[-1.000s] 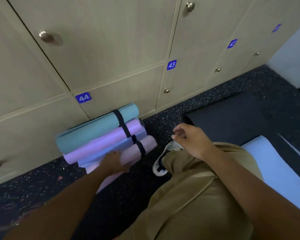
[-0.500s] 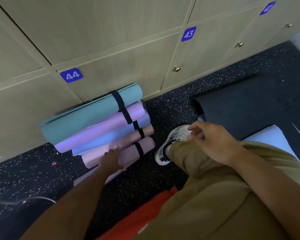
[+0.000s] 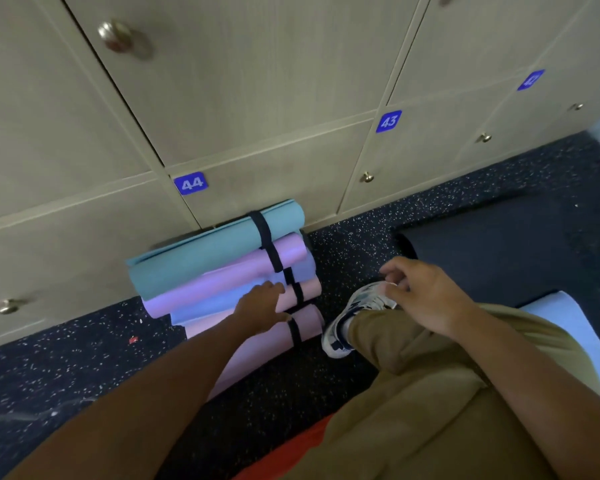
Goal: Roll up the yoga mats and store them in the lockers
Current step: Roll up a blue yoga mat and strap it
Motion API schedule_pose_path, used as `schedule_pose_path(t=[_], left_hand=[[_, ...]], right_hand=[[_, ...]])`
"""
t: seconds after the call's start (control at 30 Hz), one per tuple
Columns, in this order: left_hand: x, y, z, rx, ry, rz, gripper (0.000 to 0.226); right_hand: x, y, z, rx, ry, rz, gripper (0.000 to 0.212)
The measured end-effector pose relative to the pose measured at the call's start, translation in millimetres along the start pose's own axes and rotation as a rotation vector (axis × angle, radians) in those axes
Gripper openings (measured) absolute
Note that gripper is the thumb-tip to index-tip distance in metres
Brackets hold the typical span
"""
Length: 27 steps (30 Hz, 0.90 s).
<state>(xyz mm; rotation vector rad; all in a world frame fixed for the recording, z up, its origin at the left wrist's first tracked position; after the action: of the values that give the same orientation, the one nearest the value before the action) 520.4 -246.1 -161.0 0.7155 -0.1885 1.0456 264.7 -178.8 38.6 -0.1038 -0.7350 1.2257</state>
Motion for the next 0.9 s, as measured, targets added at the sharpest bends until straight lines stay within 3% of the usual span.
schedule_pose_path(t=[0.23, 0.57, 0.73, 0.9], left_hand=[[-3, 108, 88, -0.020, 0.117, -0.251, 0.038], [2, 282, 171, -0.136, 0.209, -0.484, 0.031], [6, 385, 173, -0.098, 0.191, -0.625, 0.031], [5, 470, 123, -0.116, 0.008, -0.705, 0.030]], right_hand=[[20, -2, 63, 0.062, 0.116, 0.050, 0.026], [86, 57, 165, -0.048, 0.327, -0.030, 0.027], [132, 128, 176, -0.113, 0.404, -0.140, 0.025], [172, 214, 165, -0.168, 0.421, -0.294, 0.023]])
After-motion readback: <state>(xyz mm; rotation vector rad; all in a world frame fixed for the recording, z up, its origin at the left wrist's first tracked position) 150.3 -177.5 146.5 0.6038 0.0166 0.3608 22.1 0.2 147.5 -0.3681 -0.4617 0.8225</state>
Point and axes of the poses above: each hand's wrist, its own x-axis away from the middle knuckle, its own z-axis out of the back of the hand, y = z × x, the point moved 8 cm from there along -x, towards the middle knuckle, and after that the axes turned 4 degrees about -z, right-handed, at the moved point
